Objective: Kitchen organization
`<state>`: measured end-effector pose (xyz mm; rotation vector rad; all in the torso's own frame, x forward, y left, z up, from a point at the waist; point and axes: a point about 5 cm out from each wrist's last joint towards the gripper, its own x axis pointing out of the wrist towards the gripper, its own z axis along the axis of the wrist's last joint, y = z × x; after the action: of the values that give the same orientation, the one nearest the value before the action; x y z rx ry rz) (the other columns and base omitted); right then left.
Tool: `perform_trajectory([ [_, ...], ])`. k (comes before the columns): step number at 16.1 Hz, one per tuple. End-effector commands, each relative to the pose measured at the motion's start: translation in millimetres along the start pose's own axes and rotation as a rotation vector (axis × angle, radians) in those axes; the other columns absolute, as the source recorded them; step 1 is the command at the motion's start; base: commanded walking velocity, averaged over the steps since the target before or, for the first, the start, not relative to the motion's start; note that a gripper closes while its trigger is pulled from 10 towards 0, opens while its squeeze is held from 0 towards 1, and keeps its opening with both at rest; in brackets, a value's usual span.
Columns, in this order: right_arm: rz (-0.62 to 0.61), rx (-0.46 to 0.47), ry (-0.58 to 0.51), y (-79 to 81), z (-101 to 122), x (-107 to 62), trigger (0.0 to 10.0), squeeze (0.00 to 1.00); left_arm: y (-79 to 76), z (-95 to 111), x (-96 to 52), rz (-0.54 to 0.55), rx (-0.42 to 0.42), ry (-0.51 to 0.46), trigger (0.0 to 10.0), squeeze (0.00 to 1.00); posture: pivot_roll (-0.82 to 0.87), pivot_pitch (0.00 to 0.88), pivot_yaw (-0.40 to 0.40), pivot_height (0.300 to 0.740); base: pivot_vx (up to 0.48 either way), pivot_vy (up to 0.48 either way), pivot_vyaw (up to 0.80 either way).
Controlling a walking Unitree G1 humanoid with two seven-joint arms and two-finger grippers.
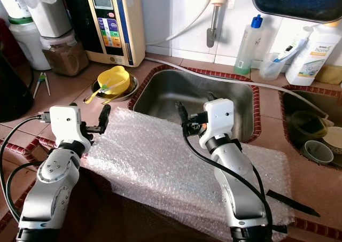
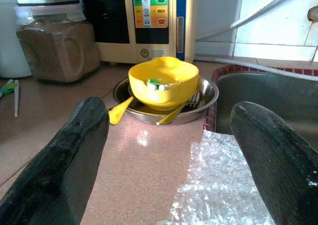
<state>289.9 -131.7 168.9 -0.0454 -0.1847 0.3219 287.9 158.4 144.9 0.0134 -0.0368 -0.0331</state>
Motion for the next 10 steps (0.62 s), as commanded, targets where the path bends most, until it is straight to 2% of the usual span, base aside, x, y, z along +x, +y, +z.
perform_trajectory([
  [1, 0.004, -0.002, 0.0, 0.7, 0.1, 0.5, 10.0, 0.0, 0.1, 0.7, 0.4, -0.005, 0.001, -0.006, 10.0, 0.0, -0.04, 0.0, 0.026, 0.74, 0.0, 0.0, 0.0],
  [10, 0.009, -0.001, -0.001, 2.7, 1.2, -0.7, 10.0, 0.0, 0.9, 11.8, 3.4, -0.012, -0.034, -0.046, 10.0, 0.0, -0.05, 0.0, 0.028, 0.74, 0.0, 0.0, 0.0],
])
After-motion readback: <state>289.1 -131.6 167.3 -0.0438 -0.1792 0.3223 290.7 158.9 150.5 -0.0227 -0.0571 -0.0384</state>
